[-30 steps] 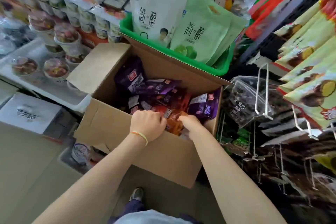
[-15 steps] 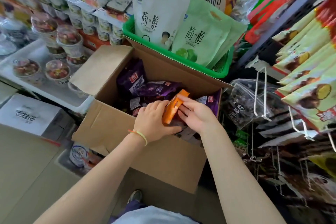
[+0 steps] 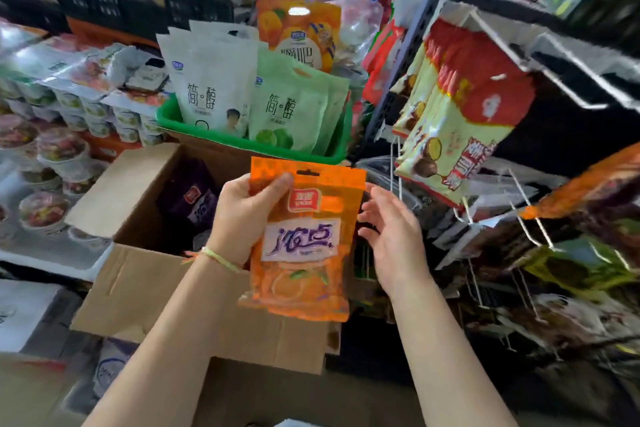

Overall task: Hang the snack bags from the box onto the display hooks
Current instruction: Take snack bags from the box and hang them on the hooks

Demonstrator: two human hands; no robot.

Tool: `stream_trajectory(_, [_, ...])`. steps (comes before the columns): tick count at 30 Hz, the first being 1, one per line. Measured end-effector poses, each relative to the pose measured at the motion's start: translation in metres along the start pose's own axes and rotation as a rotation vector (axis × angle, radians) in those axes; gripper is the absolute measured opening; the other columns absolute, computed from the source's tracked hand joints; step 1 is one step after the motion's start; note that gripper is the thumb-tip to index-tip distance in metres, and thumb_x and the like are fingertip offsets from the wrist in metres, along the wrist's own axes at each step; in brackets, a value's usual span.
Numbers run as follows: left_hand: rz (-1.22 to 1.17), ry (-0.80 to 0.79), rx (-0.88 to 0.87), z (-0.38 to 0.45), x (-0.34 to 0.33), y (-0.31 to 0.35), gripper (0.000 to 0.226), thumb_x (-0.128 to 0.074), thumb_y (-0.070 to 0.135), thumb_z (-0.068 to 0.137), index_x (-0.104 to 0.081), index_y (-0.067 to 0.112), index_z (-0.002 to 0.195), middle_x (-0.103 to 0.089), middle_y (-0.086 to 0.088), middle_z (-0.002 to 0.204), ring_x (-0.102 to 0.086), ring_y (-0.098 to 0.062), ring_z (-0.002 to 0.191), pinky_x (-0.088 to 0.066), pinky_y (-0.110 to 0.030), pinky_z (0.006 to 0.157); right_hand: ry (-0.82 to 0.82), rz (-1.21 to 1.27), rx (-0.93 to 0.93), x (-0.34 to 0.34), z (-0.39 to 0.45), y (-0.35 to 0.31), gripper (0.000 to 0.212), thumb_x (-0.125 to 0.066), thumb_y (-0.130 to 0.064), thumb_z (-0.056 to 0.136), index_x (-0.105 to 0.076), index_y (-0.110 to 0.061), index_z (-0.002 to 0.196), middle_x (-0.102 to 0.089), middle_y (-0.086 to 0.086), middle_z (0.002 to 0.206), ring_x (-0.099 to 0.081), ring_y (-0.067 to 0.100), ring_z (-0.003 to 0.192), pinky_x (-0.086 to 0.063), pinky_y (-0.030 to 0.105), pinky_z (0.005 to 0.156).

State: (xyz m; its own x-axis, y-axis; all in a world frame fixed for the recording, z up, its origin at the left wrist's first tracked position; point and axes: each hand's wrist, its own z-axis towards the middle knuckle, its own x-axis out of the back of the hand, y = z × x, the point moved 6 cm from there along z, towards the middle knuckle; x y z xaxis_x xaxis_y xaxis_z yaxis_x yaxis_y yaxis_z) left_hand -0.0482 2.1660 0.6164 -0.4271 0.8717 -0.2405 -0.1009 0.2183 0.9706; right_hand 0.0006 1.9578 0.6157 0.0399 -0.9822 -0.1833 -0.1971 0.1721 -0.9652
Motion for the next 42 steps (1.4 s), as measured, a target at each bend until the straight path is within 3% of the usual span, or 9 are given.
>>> stream_trajectory(2, [-0.05, -0.101, 0.067, -0.012, -0.031, 0.004, 0.011, -0.071, 0.016, 0.088, -0.073, 0.009, 0.079, -0.077, -0.013, 0.081, -0.073, -0.024, 0.068, -0.061, -0.036, 0.065, -0.078, 0.061, -0.027, 0.015, -0.006, -0.007, 0.054, -0.064, -0.056, 0.08, -0.065, -0.017, 0.117, -0.074, 0.001, 0.104, -0.068, 0.02, 0.102, -0.05, 0.038, 0.092])
stream_trajectory(4, [-0.038, -0.173, 0.082, -0.024, -0.064, 0.005, 0.012, -0.072, 0.019, 0.085, -0.073, 0.008, 0.08, -0.077, -0.016, 0.083, -0.073, -0.026, 0.07, -0.061, -0.037, 0.067, -0.169, 0.101, -0.058, 0.029, -0.013, -0.018, 0.065, -0.066, -0.056, 0.076, -0.061, -0.012, 0.124, -0.074, 0.007, 0.114, -0.069, 0.024, 0.109, -0.051, 0.044, 0.098])
stream_trajectory(8, [-0.047, -0.271, 0.126, -0.05, -0.139, -0.006, 0.015, -0.075, 0.025, 0.079, -0.076, 0.011, 0.082, -0.076, -0.02, 0.091, -0.074, -0.035, 0.08, -0.06, -0.048, 0.078, -0.036, 0.082, -0.042, 0.091, -0.017, -0.043, 0.018, -0.073, -0.026, 0.085, -0.072, -0.014, 0.098, -0.078, 0.007, 0.089, -0.076, 0.023, 0.082, -0.06, 0.037, 0.074])
stream_trajectory(13, [-0.057, -0.345, 0.129, -0.077, -0.241, -0.022, 0.024, -0.083, 0.027, 0.073, -0.076, 0.012, 0.09, -0.076, -0.018, 0.098, -0.073, -0.037, 0.092, -0.056, -0.056, 0.09, 0.106, 0.113, 0.099, 0.191, -0.013, -0.085, 0.01, -0.072, -0.02, 0.087, -0.077, -0.012, 0.084, -0.077, 0.011, 0.085, -0.075, 0.026, 0.076, -0.06, 0.036, 0.068])
stream_trajectory(17, [0.014, -0.469, 0.065, -0.092, -0.33, -0.025, 0.031, -0.08, 0.023, 0.075, -0.071, 0.016, 0.105, -0.077, -0.009, 0.104, -0.073, -0.03, 0.099, -0.056, -0.052, 0.092, 0.213, 0.128, 0.26, 0.27, 0.004, -0.14, 0.02, -0.076, -0.026, 0.085, -0.075, -0.011, 0.097, -0.078, 0.008, 0.093, -0.076, 0.026, 0.085, -0.059, 0.038, 0.072])
stream_trajectory(21, [0.017, -0.402, -0.074, -0.089, -0.395, -0.018, 0.022, -0.079, 0.017, 0.083, -0.071, 0.017, 0.104, -0.077, -0.007, 0.104, -0.073, -0.028, 0.097, -0.057, -0.052, 0.089, 0.196, 0.01, 0.374, 0.322, 0.023, -0.189, 0.022, -0.071, -0.035, 0.089, -0.073, -0.016, 0.1, -0.078, 0.002, 0.096, -0.075, 0.02, 0.09, -0.06, 0.037, 0.08])
stream_trajectory(26, [-0.039, -0.303, -0.087, -0.082, -0.44, -0.02, 0.027, -0.079, 0.017, 0.083, -0.069, 0.009, 0.106, -0.077, -0.009, 0.102, -0.074, -0.028, 0.093, -0.06, -0.05, 0.083, 0.178, -0.042, 0.424, 0.356, 0.047, -0.214, 0.022, -0.065, -0.035, 0.094, -0.071, -0.016, 0.085, -0.076, 0.011, 0.097, -0.073, 0.032, 0.095, -0.058, 0.05, 0.088])
stream_trajectory(35, [-0.047, -0.239, -0.028, -0.073, -0.461, -0.025, 0.034, -0.079, 0.021, 0.084, -0.067, 0.008, 0.113, -0.076, -0.011, 0.104, -0.074, -0.03, 0.094, -0.059, -0.053, 0.084, 0.202, -0.037, 0.397, 0.364, 0.076, -0.225, 0.026, -0.065, -0.03, 0.095, -0.069, -0.005, 0.091, -0.072, 0.006, 0.082, -0.071, 0.016, 0.071, -0.059, 0.023, 0.061])
stream_trajectory(42, [-0.008, -0.156, -0.027, -0.068, -0.459, -0.038, 0.033, -0.08, 0.025, 0.083, -0.069, 0.008, 0.109, -0.077, -0.01, 0.101, -0.075, -0.029, 0.092, -0.06, -0.051, 0.083, 0.205, -0.11, 0.393, 0.367, 0.089, -0.22, 0.031, -0.067, -0.031, 0.093, -0.071, -0.001, 0.09, -0.076, 0.014, 0.09, -0.073, 0.031, 0.087, -0.062, 0.042, 0.077])
